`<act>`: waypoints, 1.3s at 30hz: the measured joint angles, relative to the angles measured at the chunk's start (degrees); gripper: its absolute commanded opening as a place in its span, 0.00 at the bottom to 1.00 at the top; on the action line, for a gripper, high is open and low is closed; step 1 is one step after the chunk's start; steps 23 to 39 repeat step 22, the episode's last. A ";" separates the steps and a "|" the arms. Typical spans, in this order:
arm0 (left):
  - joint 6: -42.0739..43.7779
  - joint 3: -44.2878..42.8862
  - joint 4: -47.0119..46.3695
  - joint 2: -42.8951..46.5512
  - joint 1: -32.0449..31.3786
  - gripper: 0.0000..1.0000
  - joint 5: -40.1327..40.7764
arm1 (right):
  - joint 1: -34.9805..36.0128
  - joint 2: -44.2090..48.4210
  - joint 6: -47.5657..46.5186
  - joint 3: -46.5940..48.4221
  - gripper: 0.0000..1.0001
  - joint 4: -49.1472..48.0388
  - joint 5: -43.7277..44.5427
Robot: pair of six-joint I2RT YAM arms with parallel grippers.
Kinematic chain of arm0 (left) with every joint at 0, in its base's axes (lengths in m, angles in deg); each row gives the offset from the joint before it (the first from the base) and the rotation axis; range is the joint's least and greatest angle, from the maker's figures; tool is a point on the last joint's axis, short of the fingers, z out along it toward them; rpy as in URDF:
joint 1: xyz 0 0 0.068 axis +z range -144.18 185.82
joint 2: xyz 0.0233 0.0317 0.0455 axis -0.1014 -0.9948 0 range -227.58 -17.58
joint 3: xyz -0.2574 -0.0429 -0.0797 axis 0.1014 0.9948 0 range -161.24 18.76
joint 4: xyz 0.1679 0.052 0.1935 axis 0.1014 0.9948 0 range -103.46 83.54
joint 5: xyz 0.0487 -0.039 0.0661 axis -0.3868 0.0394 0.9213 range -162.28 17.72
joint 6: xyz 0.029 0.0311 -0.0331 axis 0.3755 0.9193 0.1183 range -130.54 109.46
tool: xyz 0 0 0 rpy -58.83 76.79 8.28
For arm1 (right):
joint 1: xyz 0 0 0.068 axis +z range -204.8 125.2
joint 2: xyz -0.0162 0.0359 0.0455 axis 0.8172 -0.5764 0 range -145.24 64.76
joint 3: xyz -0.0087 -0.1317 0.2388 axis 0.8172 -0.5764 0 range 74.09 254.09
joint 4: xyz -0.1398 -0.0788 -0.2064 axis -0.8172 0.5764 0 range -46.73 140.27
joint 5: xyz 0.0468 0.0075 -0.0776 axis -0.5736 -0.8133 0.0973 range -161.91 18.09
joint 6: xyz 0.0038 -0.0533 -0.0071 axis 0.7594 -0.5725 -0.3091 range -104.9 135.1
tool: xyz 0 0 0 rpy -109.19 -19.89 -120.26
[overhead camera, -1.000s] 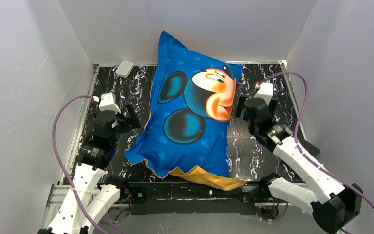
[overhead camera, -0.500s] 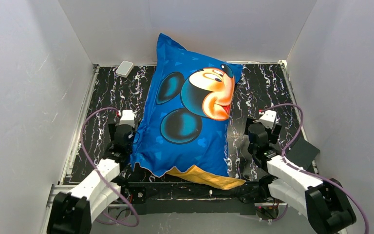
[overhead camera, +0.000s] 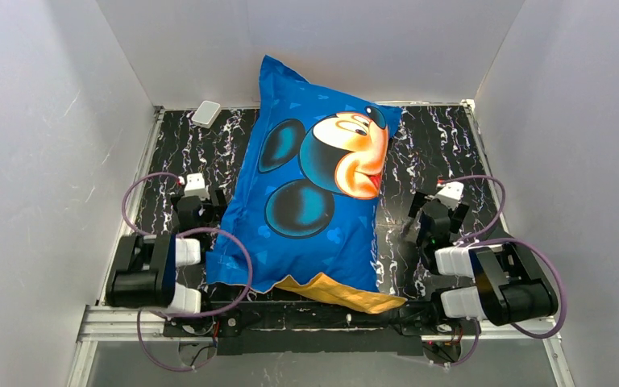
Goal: Put the pillow into the pillowcase
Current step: Reset both arms
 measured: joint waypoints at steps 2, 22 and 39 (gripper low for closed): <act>-0.52 -1.77 -4.24 -6.58 1.68 0.98 -2.89 | -1.01 -0.15 -0.66 0.72 0.98 -2.25 -0.81; -0.22 -3.30 -6.93 -9.38 2.29 0.98 -13.42 | -5.20 -16.87 -6.54 5.01 0.98 -15.37 -10.12; -0.22 -3.30 -6.93 -9.38 2.29 0.98 -13.42 | -5.20 -16.87 -6.54 5.01 0.98 -15.37 -10.12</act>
